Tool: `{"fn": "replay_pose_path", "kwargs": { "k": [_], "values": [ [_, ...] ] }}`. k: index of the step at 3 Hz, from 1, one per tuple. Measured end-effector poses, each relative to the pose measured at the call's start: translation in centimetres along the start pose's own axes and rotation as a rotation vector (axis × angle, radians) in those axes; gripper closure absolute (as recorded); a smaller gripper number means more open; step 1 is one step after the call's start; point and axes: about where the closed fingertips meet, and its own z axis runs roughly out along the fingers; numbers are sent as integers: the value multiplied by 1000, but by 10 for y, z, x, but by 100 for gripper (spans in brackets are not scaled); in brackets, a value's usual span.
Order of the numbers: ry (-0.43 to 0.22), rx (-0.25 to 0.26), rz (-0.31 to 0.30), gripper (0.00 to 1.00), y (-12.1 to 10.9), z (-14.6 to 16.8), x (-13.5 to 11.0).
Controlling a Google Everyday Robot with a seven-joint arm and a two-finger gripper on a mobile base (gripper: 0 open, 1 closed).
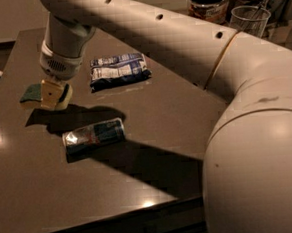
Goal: Move sponge near redbull can
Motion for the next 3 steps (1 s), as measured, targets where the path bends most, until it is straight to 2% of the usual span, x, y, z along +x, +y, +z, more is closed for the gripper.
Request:
{"fn": "replay_pose_path", "kwargs": {
  "k": [1, 2, 3],
  "values": [
    [25, 3, 24, 100, -5, -13, 11],
    [33, 25, 96, 100, -6, -19, 23],
    [33, 48, 192, 100, -6, -24, 35]
  ]
}}
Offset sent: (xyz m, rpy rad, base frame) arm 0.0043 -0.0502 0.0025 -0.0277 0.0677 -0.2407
